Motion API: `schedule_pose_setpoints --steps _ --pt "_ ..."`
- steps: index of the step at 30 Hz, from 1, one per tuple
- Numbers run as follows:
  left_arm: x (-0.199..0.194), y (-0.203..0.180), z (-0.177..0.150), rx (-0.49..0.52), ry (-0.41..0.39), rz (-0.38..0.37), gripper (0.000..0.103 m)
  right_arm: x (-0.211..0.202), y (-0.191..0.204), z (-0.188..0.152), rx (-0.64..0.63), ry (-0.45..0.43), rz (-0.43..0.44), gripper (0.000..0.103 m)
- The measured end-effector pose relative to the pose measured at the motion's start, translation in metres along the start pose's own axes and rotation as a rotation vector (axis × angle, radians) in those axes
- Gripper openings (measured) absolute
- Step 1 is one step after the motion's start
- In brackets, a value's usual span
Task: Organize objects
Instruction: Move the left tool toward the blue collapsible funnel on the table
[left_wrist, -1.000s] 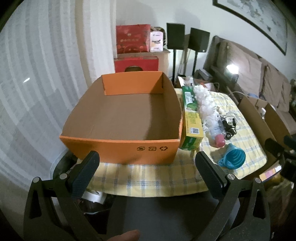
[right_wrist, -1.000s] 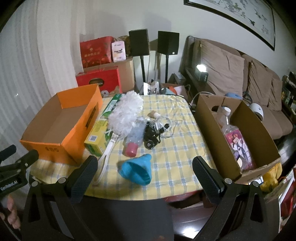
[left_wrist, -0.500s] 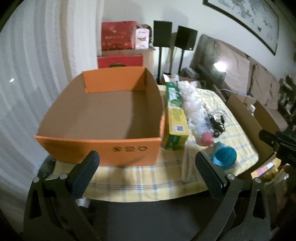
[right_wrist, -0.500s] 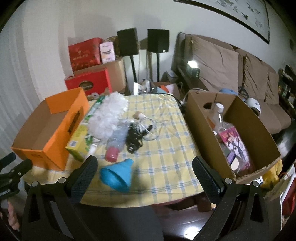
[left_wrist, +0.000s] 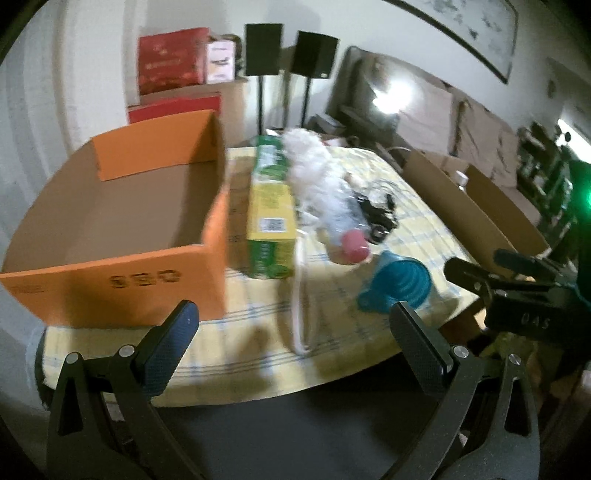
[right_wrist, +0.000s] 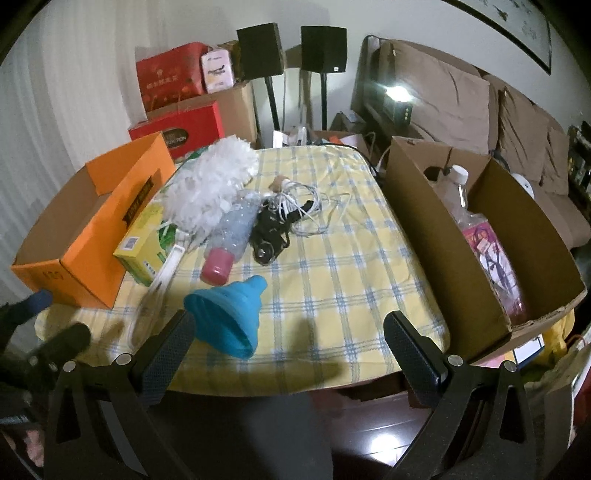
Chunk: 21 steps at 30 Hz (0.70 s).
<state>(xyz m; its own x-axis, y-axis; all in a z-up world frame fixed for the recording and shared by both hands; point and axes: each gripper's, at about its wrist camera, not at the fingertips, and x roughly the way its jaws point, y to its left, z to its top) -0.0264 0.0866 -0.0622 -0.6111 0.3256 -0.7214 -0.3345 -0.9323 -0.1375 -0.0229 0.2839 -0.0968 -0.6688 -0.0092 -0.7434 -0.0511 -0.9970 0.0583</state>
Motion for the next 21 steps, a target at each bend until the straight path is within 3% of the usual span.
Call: schedule_pose_setpoints --steps 10,21 --pt "0.029 -0.03 0.01 0.029 0.025 -0.126 0.103 -0.01 -0.038 0.007 0.115 -0.017 -0.012 0.103" --pt "0.063 -0.063 0.013 0.077 0.014 -0.134 0.103 -0.02 -0.06 0.013 0.158 -0.05 -0.026 0.103"
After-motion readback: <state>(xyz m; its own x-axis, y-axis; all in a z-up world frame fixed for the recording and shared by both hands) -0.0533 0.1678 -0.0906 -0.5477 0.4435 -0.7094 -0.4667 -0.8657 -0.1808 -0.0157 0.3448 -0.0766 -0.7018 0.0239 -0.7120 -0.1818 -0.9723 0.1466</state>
